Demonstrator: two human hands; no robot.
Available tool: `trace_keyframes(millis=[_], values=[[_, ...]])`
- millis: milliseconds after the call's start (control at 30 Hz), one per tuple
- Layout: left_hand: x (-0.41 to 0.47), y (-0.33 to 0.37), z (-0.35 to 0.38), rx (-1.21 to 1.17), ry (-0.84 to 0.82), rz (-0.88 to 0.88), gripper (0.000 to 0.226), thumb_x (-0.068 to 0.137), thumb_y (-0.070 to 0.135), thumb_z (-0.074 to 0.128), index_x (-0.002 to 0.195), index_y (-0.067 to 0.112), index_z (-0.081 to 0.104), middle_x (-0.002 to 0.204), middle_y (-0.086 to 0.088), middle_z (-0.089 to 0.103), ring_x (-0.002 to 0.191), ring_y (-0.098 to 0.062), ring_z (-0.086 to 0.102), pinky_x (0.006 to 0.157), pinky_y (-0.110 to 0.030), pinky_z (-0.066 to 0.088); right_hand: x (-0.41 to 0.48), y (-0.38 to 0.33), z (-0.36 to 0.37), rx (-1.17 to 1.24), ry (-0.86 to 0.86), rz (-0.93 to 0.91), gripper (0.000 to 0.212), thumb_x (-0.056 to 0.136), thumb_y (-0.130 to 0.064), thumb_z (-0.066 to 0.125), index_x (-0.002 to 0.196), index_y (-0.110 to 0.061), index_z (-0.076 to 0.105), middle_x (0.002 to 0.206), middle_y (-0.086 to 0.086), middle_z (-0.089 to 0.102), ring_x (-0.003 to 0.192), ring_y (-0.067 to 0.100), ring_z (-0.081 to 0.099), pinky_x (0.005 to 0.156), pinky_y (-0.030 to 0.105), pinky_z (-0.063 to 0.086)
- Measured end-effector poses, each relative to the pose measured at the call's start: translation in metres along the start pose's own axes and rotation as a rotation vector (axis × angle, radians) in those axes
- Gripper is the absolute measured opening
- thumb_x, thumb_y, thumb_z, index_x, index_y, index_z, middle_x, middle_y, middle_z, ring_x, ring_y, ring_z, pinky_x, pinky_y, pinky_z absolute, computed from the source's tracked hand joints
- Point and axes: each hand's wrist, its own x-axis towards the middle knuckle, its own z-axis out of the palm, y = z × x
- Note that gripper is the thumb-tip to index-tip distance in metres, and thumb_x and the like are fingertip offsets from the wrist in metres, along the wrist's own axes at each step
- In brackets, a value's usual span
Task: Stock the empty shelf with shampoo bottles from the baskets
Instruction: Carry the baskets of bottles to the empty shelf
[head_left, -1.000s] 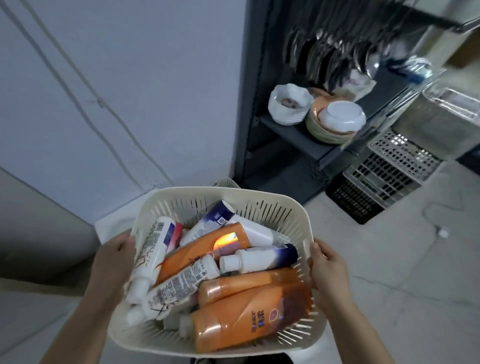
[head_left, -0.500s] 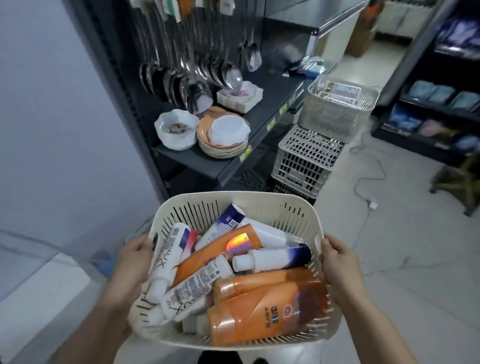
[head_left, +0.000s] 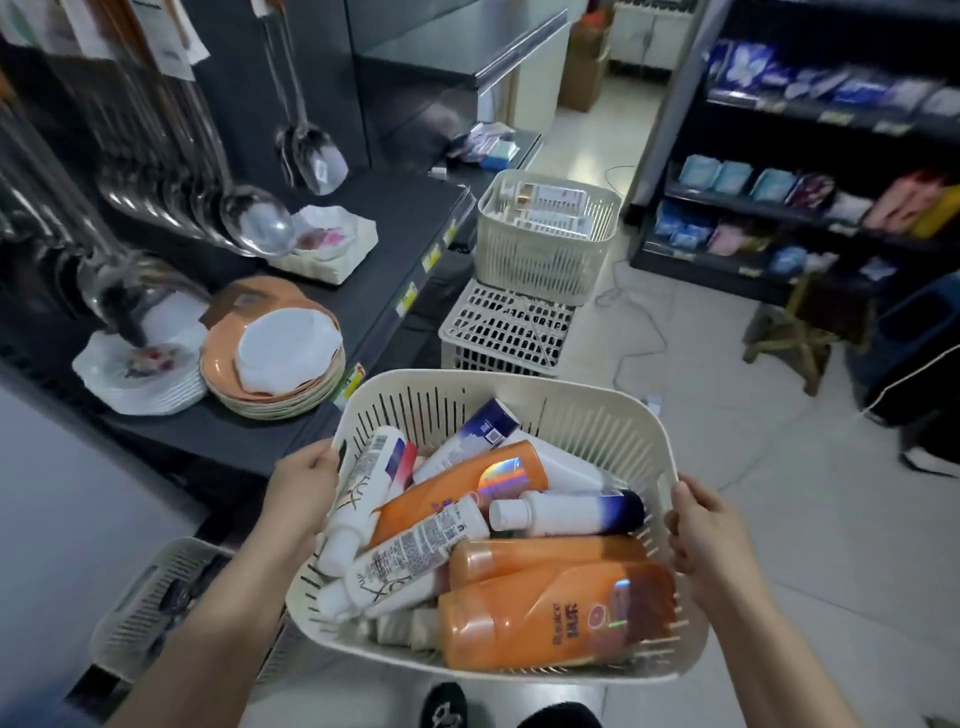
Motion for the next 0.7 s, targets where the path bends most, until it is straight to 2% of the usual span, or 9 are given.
trace_keyframes(millis=[100,167,233,333,433,500,567,700], values=[[0.025,0.034,0.034,0.017,-0.021,0.023,0.035,0.100,0.019,0.044,0.076,0.024,0.069,0.045,0.015,0.054,0.044,-0.008,0.042,0.042,-0.019,0.030,0.042,-0.015,-0.005,0.000,0.038,0.031,0.034,0.099,-0.015,0.045,0.075,-0.023,0.067,0.041,-0.015,0.050,0.048,0.008,0.037,0.048,0.024,0.026],[0.042,0.056,0.058,0.024,-0.019,0.039,0.037,0.100,0.018,0.044,0.072,0.029,0.066,0.049,0.013,0.055,0.045,-0.008,0.043,0.042,-0.020,0.031,0.073,-0.023,-0.009,-0.004,0.049,0.023,0.028,0.099,-0.015,0.045,0.081,-0.012,0.066,0.043,-0.012,0.047,0.048,0.010,0.035,0.044,0.022,0.027],[0.059,0.074,0.082,0.045,-0.016,0.046,0.036,0.100,0.017,0.043,0.073,0.025,0.067,0.051,0.012,0.056,0.044,-0.008,0.043,0.042,-0.020,0.030,0.107,-0.032,-0.011,-0.008,0.051,0.016,0.024,0.099,-0.015,0.045,0.085,0.001,0.055,0.049,-0.007,0.043,0.049,0.011,0.032,0.040,0.018,0.025],[0.083,0.094,0.116,0.035,-0.021,0.034,0.034,0.101,0.018,0.042,0.082,0.021,0.070,0.049,0.013,0.057,0.037,-0.005,0.045,0.036,-0.018,0.030,0.156,-0.046,-0.013,0.002,0.022,0.002,0.026,0.100,-0.015,0.045,0.081,-0.009,0.062,0.046,-0.011,0.045,0.049,0.010,0.034,0.041,0.017,0.027],[0.102,0.113,0.148,0.005,-0.013,0.021,0.044,0.101,0.019,0.042,0.071,0.030,0.071,0.042,0.015,0.057,0.027,-0.001,0.040,0.034,-0.016,0.026,0.202,-0.066,-0.013,0.020,-0.026,-0.004,0.027,0.099,-0.014,0.044,0.086,-0.009,0.067,0.041,-0.013,0.046,0.046,0.008,0.035,0.040,0.019,0.028],[0.114,0.129,0.167,-0.009,-0.004,0.016,0.052,0.101,0.020,0.042,0.064,0.040,0.072,0.041,0.014,0.057,0.027,-0.001,0.039,0.036,-0.017,0.025,0.229,-0.078,-0.012,0.026,-0.029,-0.004,0.029,0.099,-0.013,0.043,0.084,-0.009,0.068,0.041,-0.013,0.045,0.048,0.009,0.034,0.047,0.023,0.026],[0.129,0.144,0.184,-0.014,0.005,0.008,0.054,0.101,0.022,0.043,0.062,0.048,0.071,0.041,0.014,0.056,0.027,-0.003,0.039,0.039,-0.017,0.026,0.254,-0.093,-0.010,0.035,-0.044,-0.021,0.032,0.100,-0.013,0.043,0.080,-0.014,0.068,0.041,-0.014,0.046,0.050,0.008,0.034,0.048,0.023,0.026],[0.160,0.168,0.212,-0.036,0.012,0.000,0.051,0.100,0.023,0.043,0.066,0.046,0.072,0.040,0.012,0.054,0.029,-0.005,0.034,0.039,-0.017,0.024,0.301,-0.118,-0.001,0.036,-0.058,-0.019,0.030,0.100,-0.011,0.042,0.077,-0.011,0.062,0.043,-0.013,0.045,0.051,0.009,0.034,0.050,0.025,0.026]])
